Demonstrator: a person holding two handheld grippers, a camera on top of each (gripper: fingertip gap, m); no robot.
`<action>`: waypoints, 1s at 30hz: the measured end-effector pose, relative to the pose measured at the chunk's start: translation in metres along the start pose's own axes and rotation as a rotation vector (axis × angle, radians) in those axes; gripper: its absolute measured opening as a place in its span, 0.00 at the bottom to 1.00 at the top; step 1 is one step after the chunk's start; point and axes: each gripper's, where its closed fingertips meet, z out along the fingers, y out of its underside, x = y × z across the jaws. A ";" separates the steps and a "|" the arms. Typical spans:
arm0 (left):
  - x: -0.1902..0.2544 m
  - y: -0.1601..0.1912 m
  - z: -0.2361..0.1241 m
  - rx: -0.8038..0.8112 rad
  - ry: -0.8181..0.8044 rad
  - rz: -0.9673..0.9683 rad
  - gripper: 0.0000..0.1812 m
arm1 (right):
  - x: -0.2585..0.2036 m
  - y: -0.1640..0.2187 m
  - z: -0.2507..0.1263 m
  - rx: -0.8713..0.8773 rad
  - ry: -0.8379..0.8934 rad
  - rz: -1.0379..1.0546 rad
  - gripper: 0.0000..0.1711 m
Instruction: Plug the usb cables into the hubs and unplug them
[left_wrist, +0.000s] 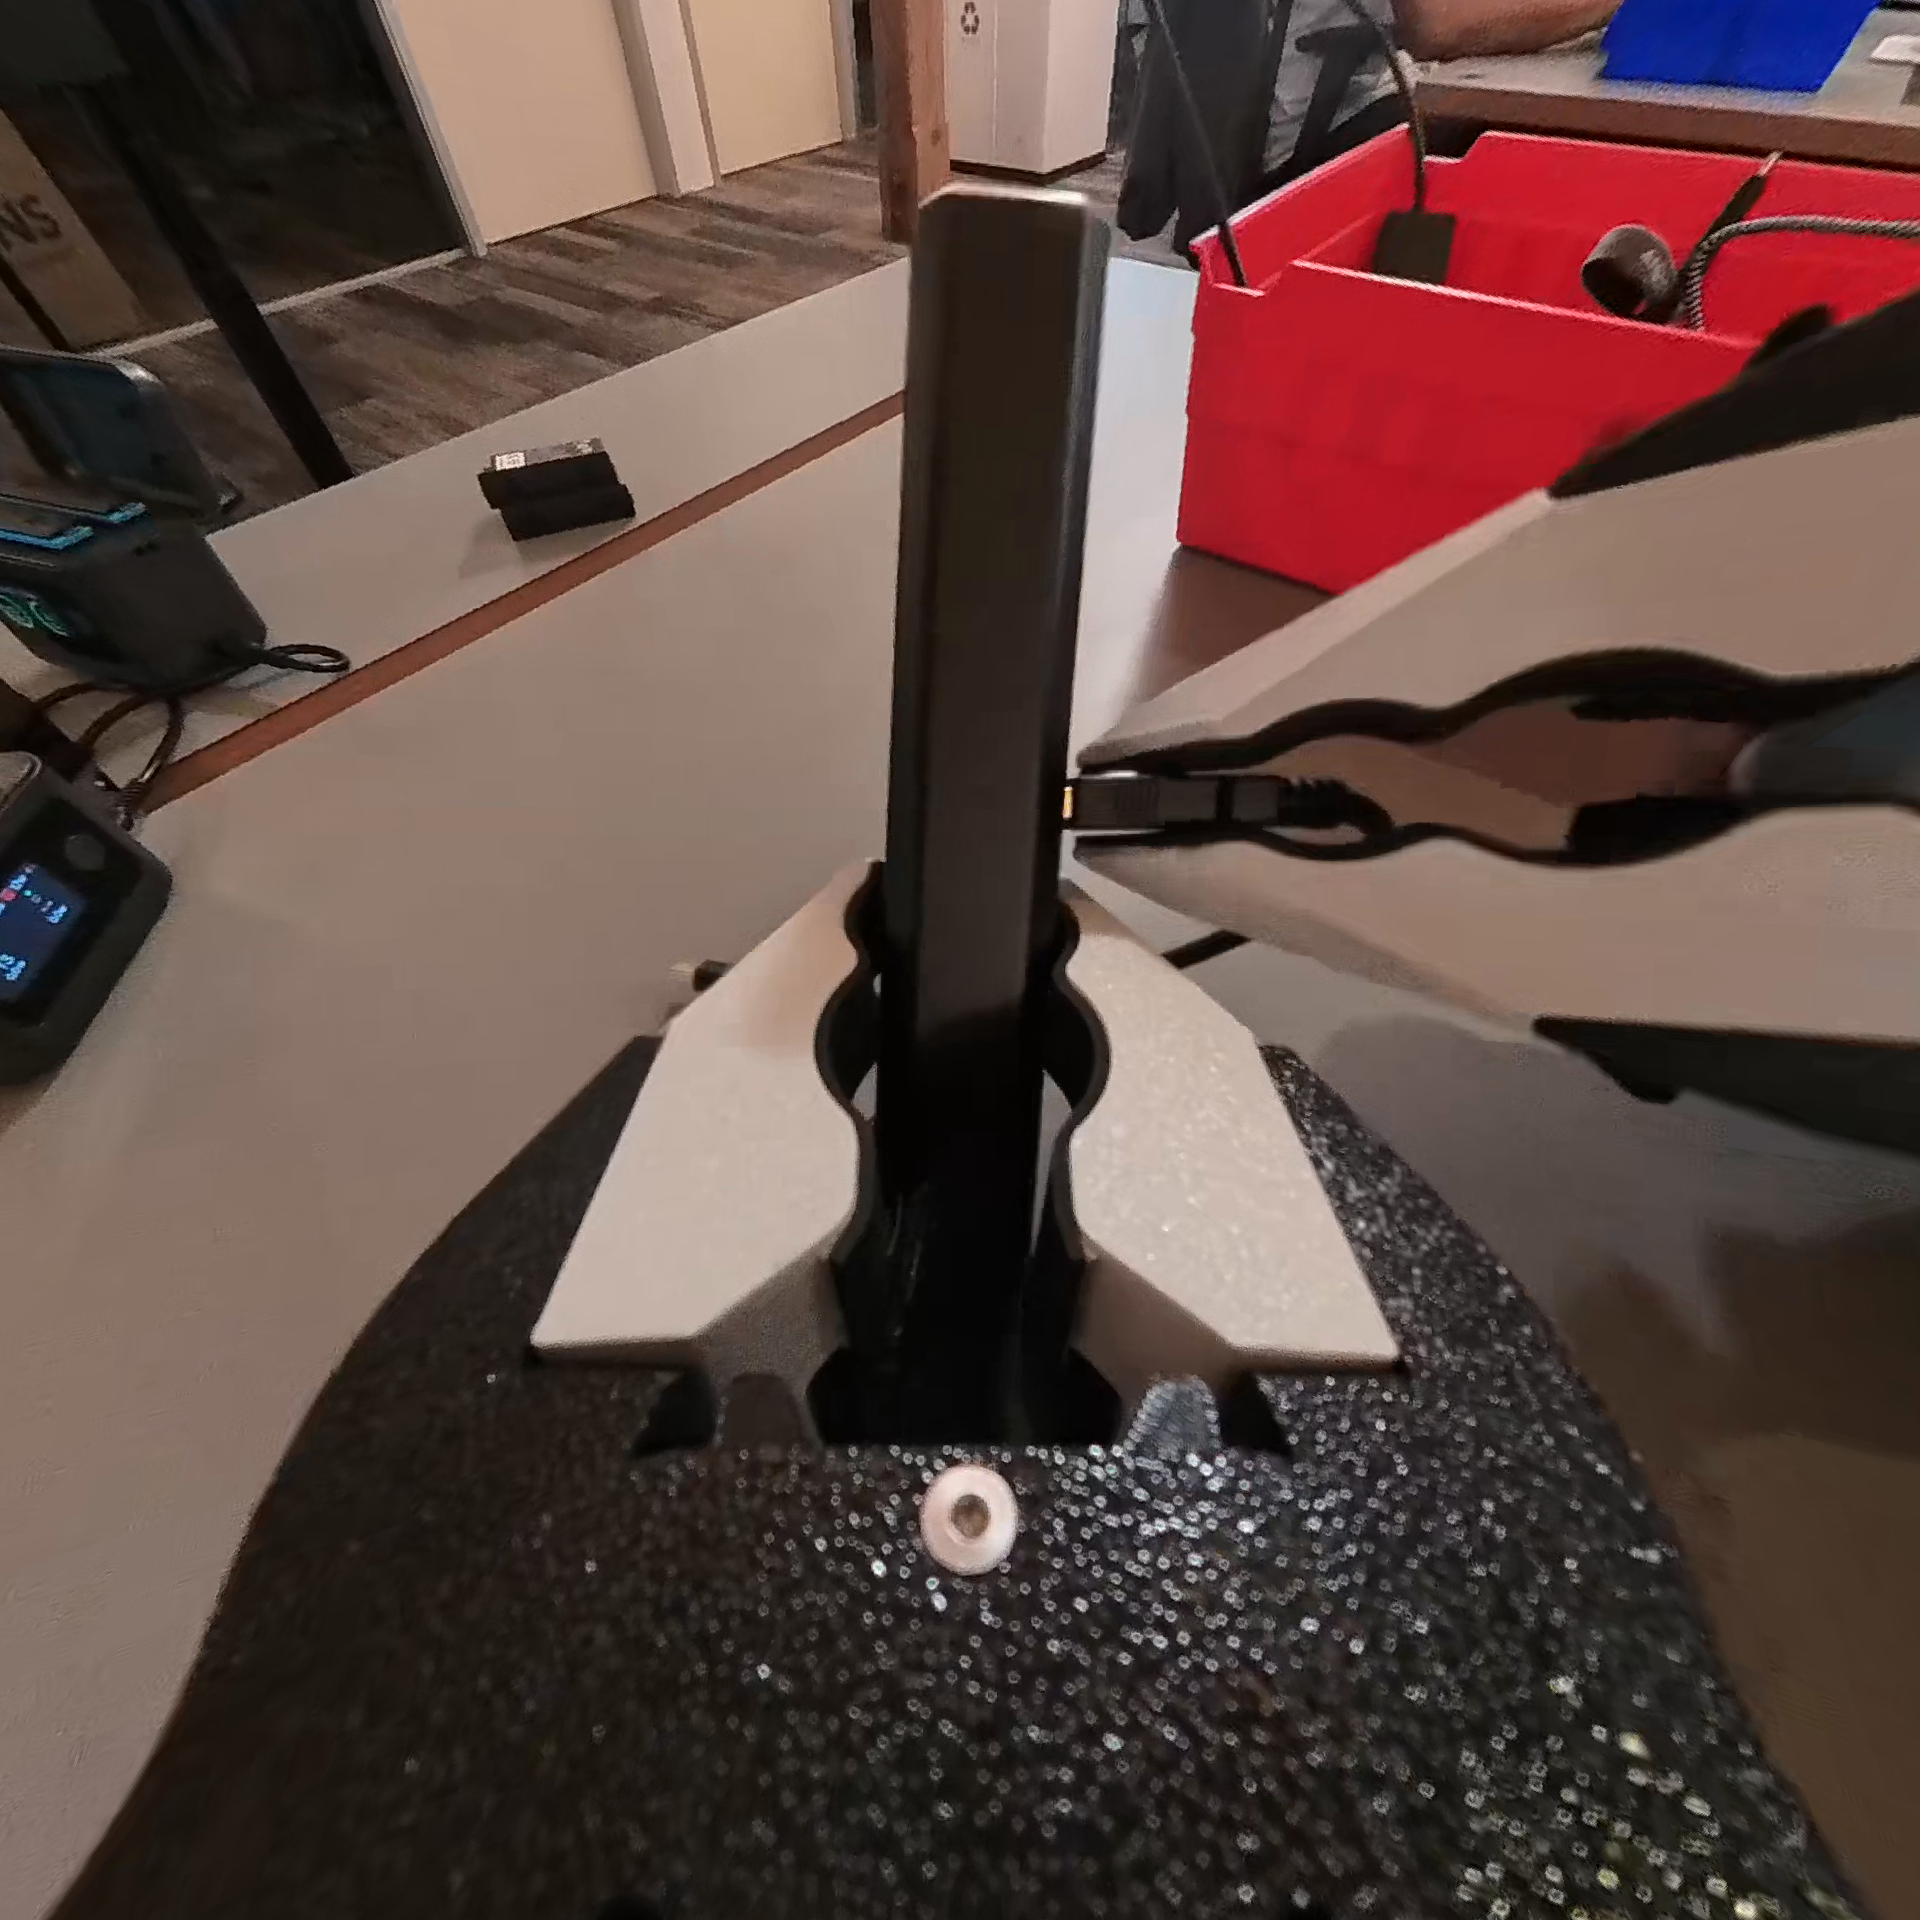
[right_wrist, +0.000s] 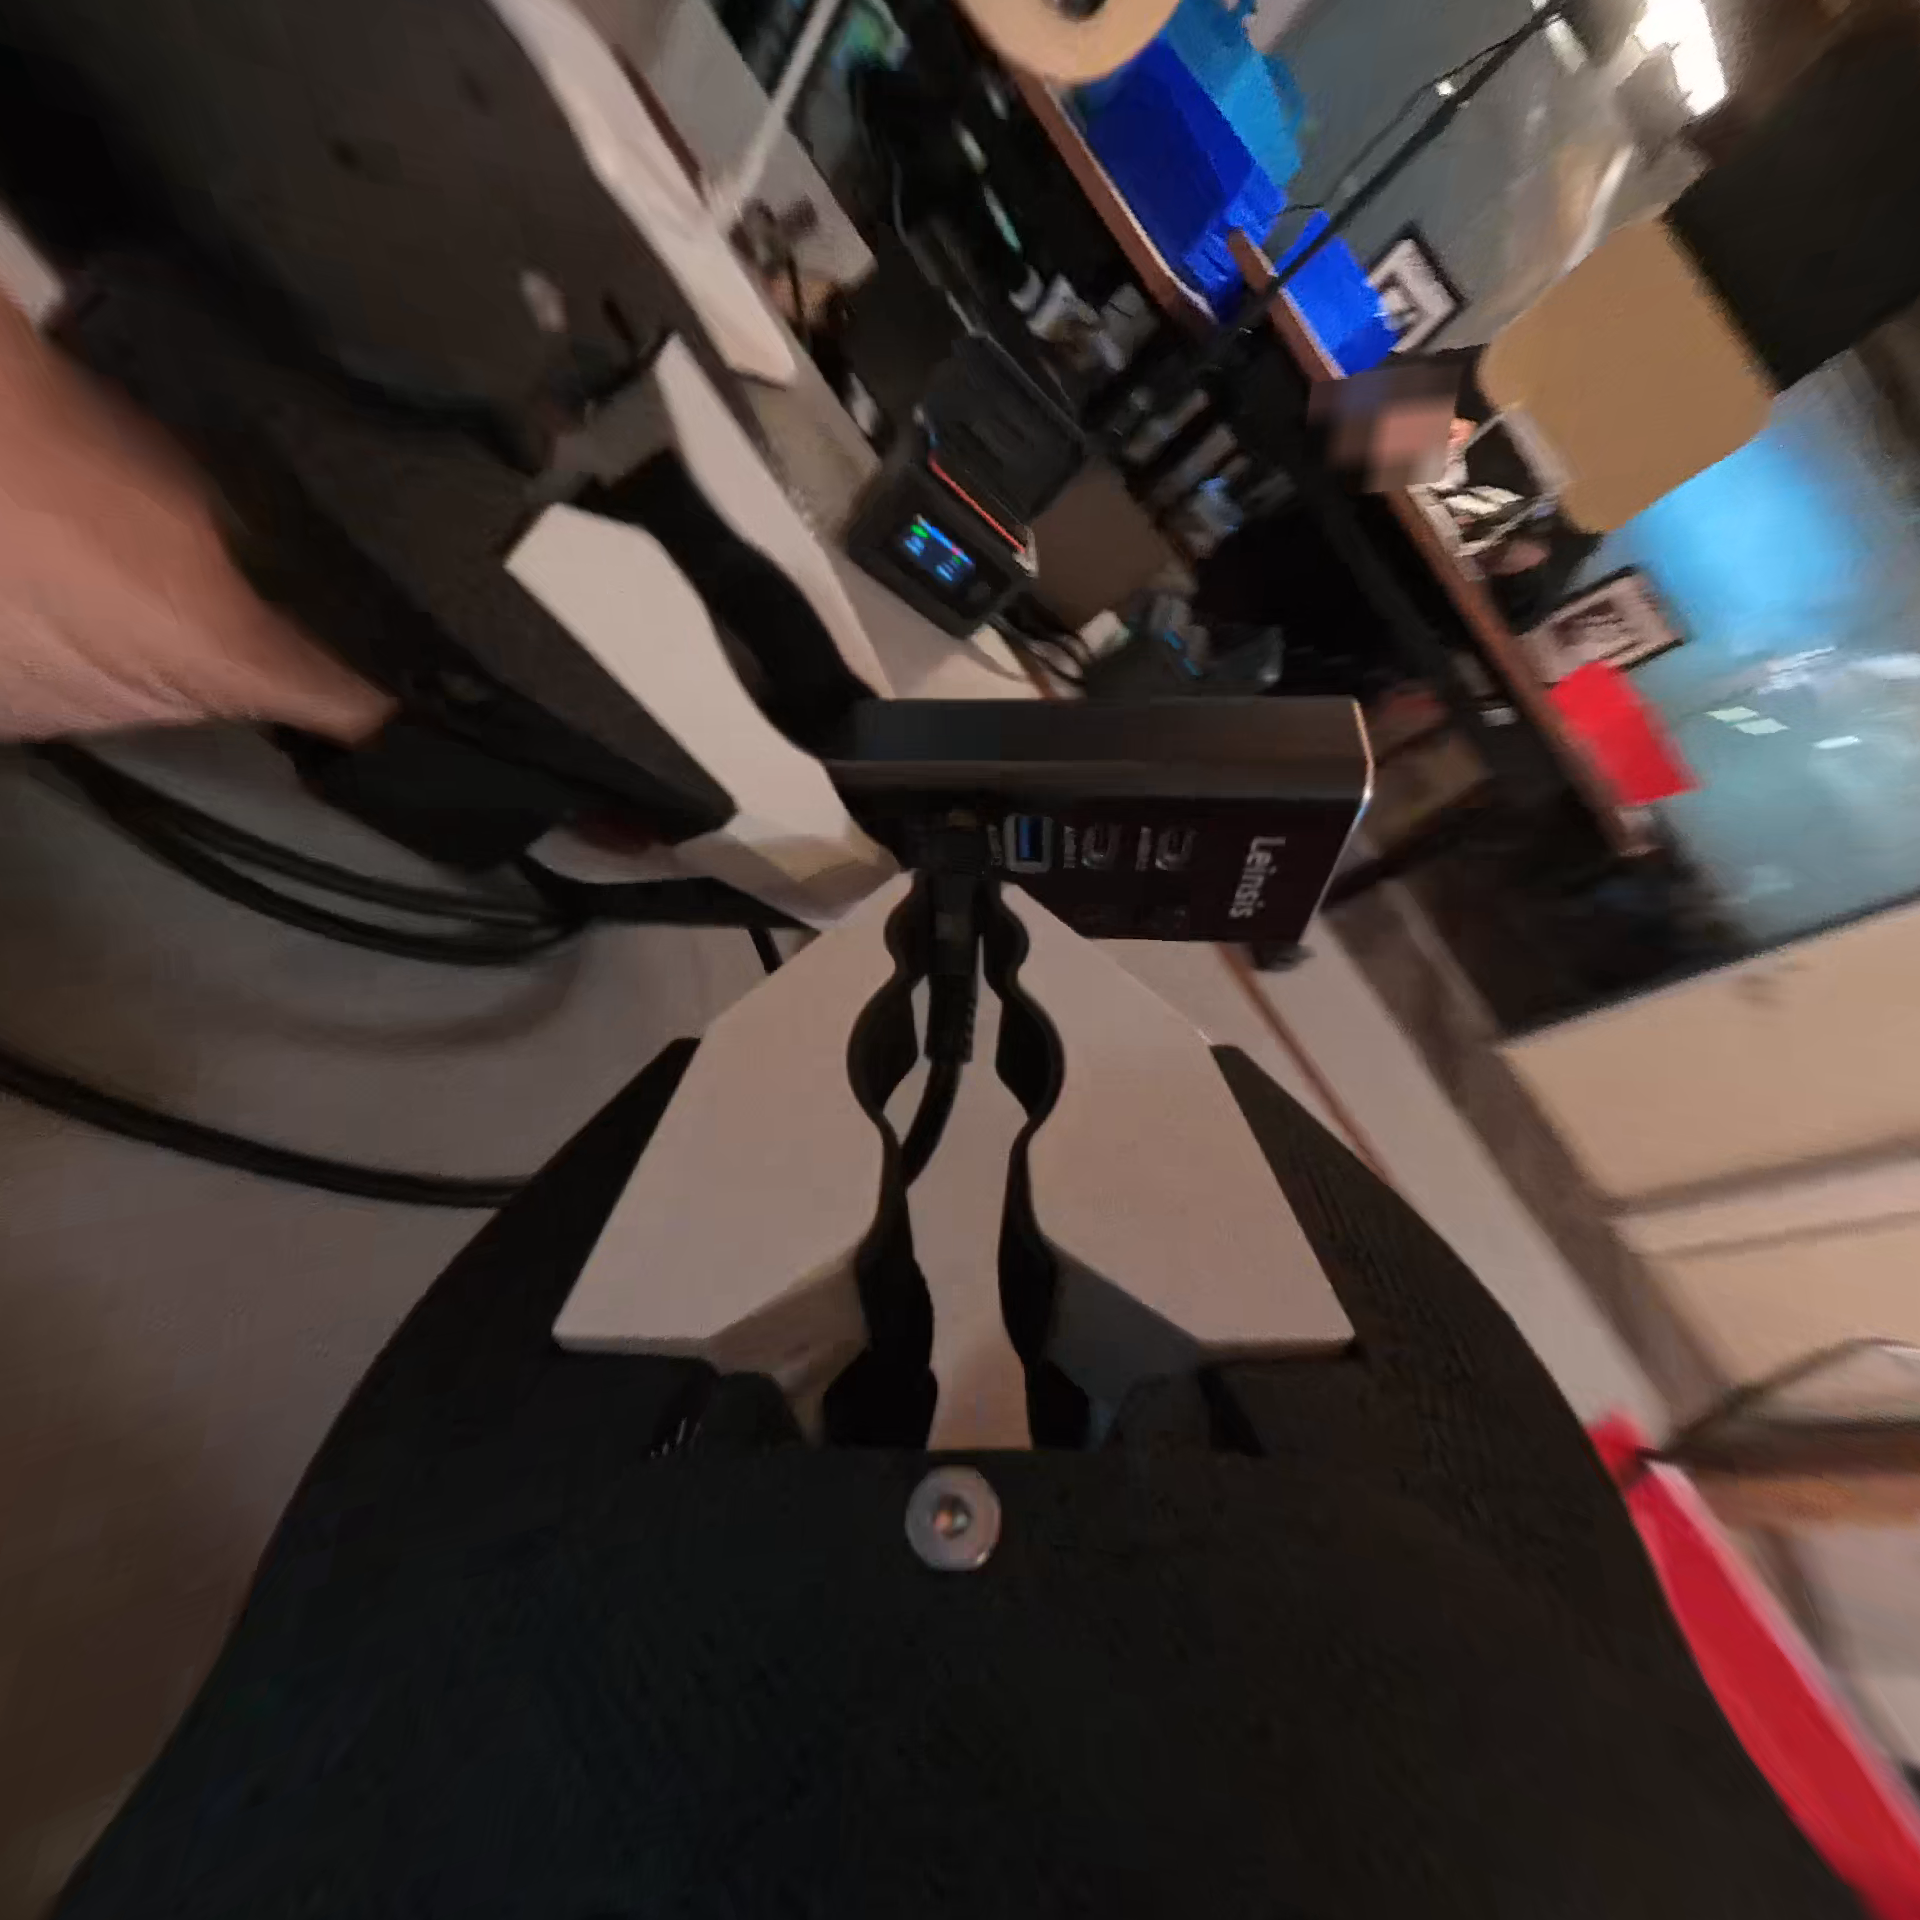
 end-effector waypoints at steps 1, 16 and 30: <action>0.002 -0.001 0.000 0.003 0.007 -0.004 0.14 | 0.001 0.000 -0.001 0.026 -0.046 0.074 0.05; 0.015 -0.007 0.016 -0.012 0.075 -0.063 0.14 | 0.010 0.006 -0.011 -0.107 0.212 -0.336 0.04; 0.022 -0.013 0.010 0.000 0.102 -0.058 0.14 | 0.014 0.000 -0.021 0.000 0.143 -0.192 0.04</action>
